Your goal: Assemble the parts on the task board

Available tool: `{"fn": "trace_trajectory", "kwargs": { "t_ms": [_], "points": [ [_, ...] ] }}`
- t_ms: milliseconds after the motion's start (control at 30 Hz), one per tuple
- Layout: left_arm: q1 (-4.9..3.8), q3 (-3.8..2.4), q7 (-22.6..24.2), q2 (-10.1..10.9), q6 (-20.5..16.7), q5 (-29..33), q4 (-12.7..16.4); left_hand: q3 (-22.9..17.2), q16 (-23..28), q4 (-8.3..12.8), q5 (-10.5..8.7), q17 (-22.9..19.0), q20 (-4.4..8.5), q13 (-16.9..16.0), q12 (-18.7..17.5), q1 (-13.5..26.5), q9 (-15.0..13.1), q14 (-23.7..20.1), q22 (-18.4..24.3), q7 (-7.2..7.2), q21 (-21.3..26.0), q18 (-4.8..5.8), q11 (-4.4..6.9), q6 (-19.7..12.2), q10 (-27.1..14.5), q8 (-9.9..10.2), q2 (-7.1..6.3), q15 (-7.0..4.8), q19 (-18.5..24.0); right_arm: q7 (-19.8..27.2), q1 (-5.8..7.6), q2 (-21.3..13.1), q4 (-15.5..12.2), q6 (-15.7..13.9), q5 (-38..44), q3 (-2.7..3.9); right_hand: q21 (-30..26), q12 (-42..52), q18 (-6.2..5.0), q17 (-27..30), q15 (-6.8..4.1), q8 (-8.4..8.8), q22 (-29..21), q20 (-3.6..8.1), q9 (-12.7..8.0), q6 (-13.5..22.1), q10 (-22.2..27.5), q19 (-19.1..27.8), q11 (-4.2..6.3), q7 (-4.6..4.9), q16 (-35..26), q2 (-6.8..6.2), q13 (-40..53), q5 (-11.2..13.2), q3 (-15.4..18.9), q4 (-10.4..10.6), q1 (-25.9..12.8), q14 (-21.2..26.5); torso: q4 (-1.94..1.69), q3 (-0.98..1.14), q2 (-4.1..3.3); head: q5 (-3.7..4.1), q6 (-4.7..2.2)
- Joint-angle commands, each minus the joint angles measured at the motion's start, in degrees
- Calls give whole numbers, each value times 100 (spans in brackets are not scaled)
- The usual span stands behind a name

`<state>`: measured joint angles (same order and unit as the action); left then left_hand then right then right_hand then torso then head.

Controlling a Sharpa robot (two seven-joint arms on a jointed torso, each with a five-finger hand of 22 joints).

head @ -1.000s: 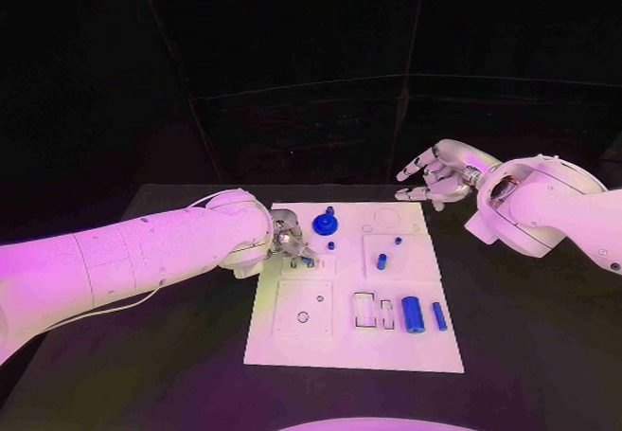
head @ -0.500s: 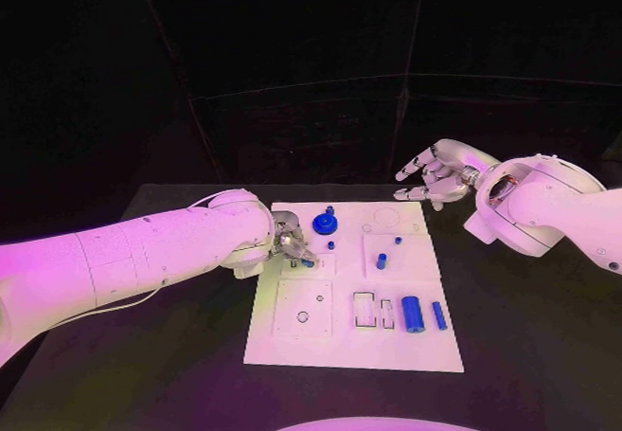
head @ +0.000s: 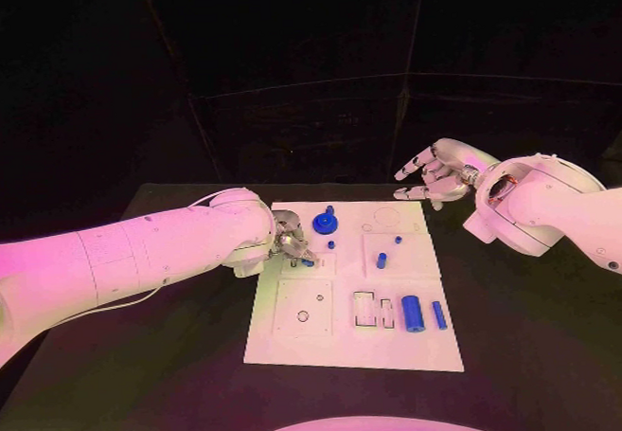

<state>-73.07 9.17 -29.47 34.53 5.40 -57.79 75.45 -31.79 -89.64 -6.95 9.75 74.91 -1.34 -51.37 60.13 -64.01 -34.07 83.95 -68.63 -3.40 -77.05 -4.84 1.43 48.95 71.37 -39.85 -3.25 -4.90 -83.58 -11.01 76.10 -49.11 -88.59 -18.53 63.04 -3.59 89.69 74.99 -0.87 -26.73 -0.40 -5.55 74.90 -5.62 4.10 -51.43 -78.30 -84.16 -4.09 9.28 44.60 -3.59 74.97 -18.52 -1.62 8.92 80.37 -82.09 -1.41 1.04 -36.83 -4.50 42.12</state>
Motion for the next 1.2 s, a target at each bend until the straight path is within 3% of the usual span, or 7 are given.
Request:
{"fn": "trace_trajectory", "kwargs": {
  "t_ms": [33,333,567,1000,1200],
  "points": [
    [0,4,-43,-6,139,-72,-4,-932,-36,890,19,1509,10,2,21,17,-6,605,4,44,14,70,-7,-10,35,-19,45,-8,-29,45,12,8,-6,16,23,4,31,-25,87,-1,-40,-37,1510,10,-8,-35,22,-584,10,-7,25,4,30,-20,5,-39,36,6,-2,-1,-3,3,1],
    [0,4,-56,-20,340,-75,-12,-883,-36,869,-1,1509,11,-28,61,92,-13,605,-25,55,-1,75,-3,6,74,-37,12,-8,-36,43,12,12,-6,25,23,4,31,-25,87,-1,-40,-37,1510,10,-8,-35,22,-584,10,-7,25,4,30,-20,5,-39,36,6,2,2,-2,1,17],
    [-1,4,-56,-63,400,-75,-62,-645,-36,611,-5,1509,27,-89,142,477,13,605,-85,98,-32,85,27,92,127,-41,2,-30,-53,40,12,15,-6,28,23,4,31,-25,87,-1,-40,-37,1510,10,-8,-35,22,-584,10,-7,25,4,30,-20,5,-39,36,6,3,3,-2,-3,25],
    [-3,2,-48,-180,390,-30,-204,-580,-36,462,2,1509,39,-132,196,674,50,605,-118,113,-46,90,39,149,150,-19,93,-42,-62,40,12,25,0,28,23,4,31,-20,87,-1,-39,-38,1510,10,-8,-37,17,-584,9,-7,25,9,34,-28,7,-36,34,6,3,3,-1,9,23],
    [-4,2,-41,-213,399,67,-258,-674,-36,425,20,1509,45,-156,225,699,75,605,-137,121,-54,93,48,169,160,1,256,-48,-67,39,12,32,6,38,23,4,31,-20,87,-1,-39,-38,1510,10,-8,-37,17,-584,9,-7,25,9,34,-28,7,-36,34,6,1,2,-4,23,26]
  ]
}}
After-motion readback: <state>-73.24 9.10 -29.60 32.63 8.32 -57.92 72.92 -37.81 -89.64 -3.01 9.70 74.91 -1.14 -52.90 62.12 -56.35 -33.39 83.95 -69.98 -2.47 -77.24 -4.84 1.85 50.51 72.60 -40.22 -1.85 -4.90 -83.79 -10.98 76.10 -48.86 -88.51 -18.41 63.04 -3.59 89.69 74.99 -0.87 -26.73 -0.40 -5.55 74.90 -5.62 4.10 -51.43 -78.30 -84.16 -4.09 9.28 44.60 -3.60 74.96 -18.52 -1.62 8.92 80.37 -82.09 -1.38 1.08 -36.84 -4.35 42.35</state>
